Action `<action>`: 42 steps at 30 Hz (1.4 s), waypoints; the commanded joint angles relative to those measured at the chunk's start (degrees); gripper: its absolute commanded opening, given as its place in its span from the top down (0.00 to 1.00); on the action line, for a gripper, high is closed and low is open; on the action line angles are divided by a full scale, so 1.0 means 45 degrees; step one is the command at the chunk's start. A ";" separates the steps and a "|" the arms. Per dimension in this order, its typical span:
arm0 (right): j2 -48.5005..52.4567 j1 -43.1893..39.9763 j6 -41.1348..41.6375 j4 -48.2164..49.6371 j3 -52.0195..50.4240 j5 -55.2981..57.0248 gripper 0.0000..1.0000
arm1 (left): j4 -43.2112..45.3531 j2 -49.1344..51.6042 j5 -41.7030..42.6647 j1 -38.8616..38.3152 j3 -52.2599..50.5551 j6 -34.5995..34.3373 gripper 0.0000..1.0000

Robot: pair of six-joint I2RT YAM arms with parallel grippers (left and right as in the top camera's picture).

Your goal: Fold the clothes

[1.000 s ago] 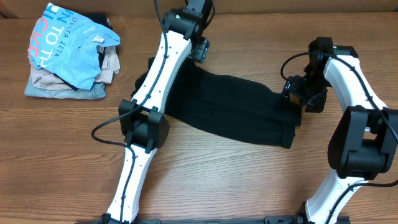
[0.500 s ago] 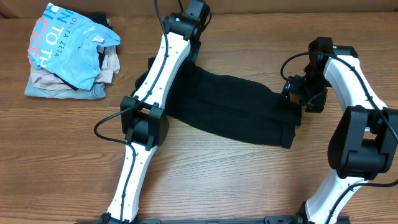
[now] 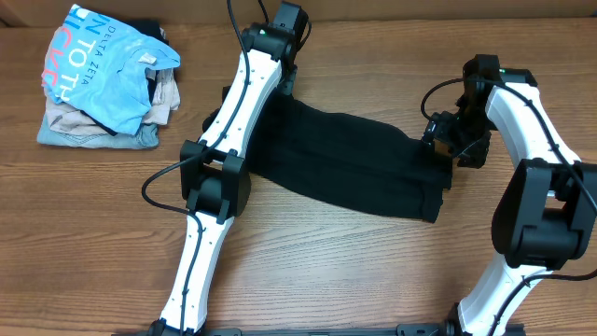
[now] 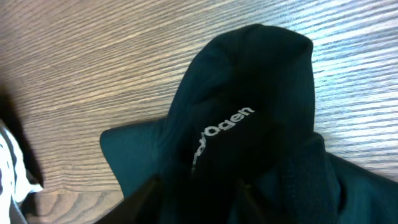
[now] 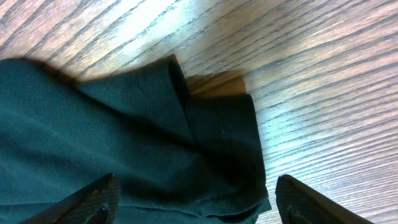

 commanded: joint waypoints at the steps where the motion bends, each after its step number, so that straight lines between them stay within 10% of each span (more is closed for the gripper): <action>1: -0.0272 -0.0039 -0.0068 0.0078 -0.0049 -0.0019 0.16 | 0.0136 0.0262 0.0102 0.0005 -0.0185 -0.0136 0.76; 3: -0.0272 -0.0039 -0.0068 0.0078 -0.0049 -0.0019 0.16 | 0.0233 0.0262 0.0005 0.0034 -0.0180 -0.0219 0.96; 12: -0.0272 -0.0039 -0.0073 0.0078 -0.0049 -0.0015 0.16 | -0.1690 -0.0073 -0.1783 0.0753 -0.0087 -0.3939 0.96; 27: -0.0272 -0.0039 -0.0063 0.0413 -0.0049 -0.0029 0.16 | -0.4124 -0.0393 0.1724 0.3011 -0.0005 -0.3084 0.96; 35: -0.0272 -0.0039 -0.0758 0.0549 -0.0049 -0.1151 0.15 | -0.4182 -0.0573 0.1710 0.2943 0.0408 -0.1258 0.41; 42: -0.0272 -0.0039 -0.1001 0.0471 -0.0049 -0.1996 0.15 | -0.4464 -0.1574 0.1719 0.2973 0.2195 -0.0573 0.28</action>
